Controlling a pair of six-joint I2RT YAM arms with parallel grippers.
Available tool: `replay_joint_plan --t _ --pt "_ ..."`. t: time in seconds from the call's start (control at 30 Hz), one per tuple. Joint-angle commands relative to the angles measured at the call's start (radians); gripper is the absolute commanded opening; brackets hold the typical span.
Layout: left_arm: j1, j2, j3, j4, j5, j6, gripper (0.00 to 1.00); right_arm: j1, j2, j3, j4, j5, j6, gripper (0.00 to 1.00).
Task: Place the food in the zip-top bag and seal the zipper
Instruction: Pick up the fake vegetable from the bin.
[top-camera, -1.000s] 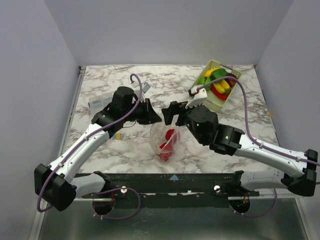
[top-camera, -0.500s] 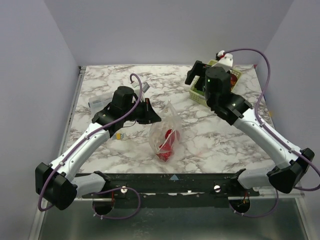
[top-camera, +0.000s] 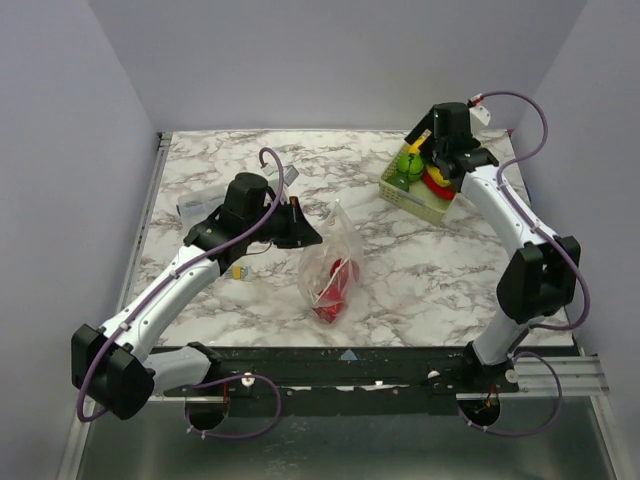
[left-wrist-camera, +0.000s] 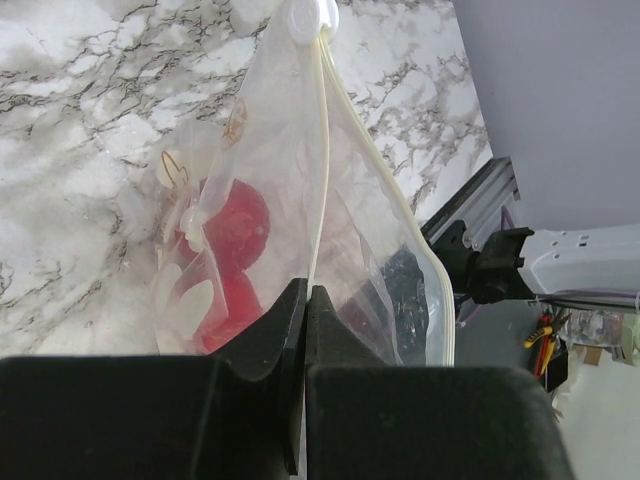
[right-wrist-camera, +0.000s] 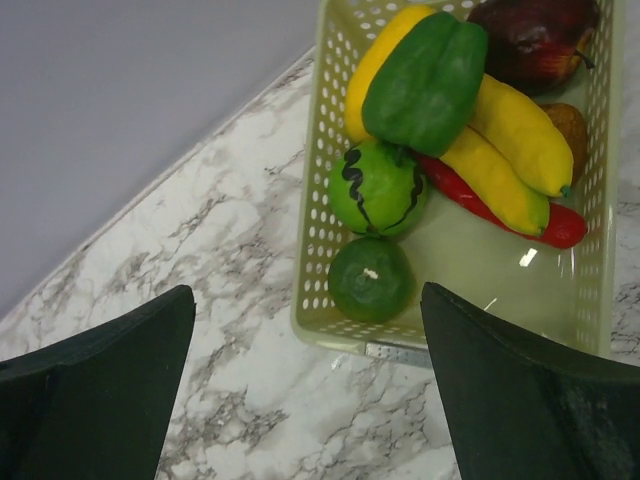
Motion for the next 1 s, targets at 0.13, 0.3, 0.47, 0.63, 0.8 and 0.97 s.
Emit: replay_joint_plan --t 0.13,0.3,0.47,0.63,0.8,0.97 --pt "0.007 0.002 -0.019 0.024 0.033 -0.015 0.0 -0.088 0.213 0.151 -0.059 0.023 0.179 1.0" --pt "0.008 -0.001 -0.023 0.03 0.023 -0.015 0.0 -0.161 0.323 0.239 -0.085 -0.013 0.261 1.0" --pt "0.008 -0.005 -0.026 0.028 0.008 -0.009 0.0 -0.229 0.456 0.371 -0.125 -0.088 0.26 1.0" --pt "0.01 -0.001 -0.024 0.027 0.008 -0.007 0.0 -0.251 0.557 0.489 -0.167 -0.126 0.237 1.0" --pt "0.01 0.002 -0.026 0.028 0.007 -0.006 0.0 -0.252 0.607 0.503 -0.166 -0.135 0.237 1.0" --pt "0.011 0.003 -0.027 0.028 0.005 -0.006 0.0 -0.252 0.596 0.443 -0.122 -0.153 0.237 0.81"
